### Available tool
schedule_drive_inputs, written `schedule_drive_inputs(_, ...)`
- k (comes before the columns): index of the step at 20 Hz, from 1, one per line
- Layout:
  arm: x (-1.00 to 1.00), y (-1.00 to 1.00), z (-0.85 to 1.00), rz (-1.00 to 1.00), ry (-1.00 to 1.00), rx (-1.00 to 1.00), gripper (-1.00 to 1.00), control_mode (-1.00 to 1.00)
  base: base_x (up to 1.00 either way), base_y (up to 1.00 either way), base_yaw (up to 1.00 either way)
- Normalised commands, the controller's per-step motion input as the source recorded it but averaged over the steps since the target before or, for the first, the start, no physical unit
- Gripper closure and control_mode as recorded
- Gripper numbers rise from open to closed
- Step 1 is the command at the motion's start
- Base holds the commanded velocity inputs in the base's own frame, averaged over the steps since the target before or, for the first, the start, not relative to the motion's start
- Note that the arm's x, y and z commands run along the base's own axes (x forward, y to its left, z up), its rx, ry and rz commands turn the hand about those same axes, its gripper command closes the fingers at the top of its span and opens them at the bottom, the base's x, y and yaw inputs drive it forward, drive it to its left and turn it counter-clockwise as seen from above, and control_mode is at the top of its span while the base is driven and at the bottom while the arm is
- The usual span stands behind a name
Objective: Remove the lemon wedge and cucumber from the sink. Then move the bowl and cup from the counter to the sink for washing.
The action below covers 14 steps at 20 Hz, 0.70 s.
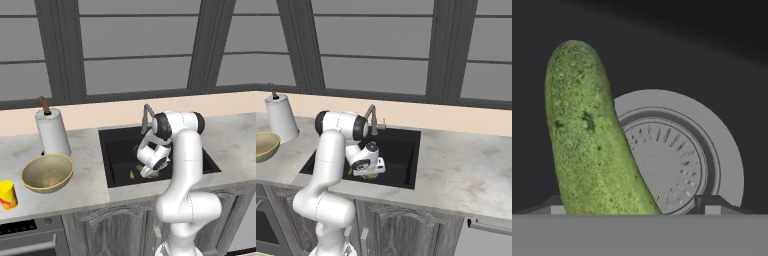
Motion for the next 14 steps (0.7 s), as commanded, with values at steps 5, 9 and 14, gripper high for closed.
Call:
schedule_drive_inputs(5, 0.00, 0.01, -0.13, 0.00, 0.04, 0.00, 1.00, -1.00, 0.00, 0.00, 0.00)
schedule_drive_inputs(9, 0.00, 0.00, -0.11, 0.00, 0.05, 0.01, 1.00, -1.00, 0.00, 0.00, 0.00)
schedule_drive_inputs(14, -0.07, 0.00, -0.02, 0.00, 0.04, 0.06, 1.00, -1.00, 0.00, 0.00, 0.00)
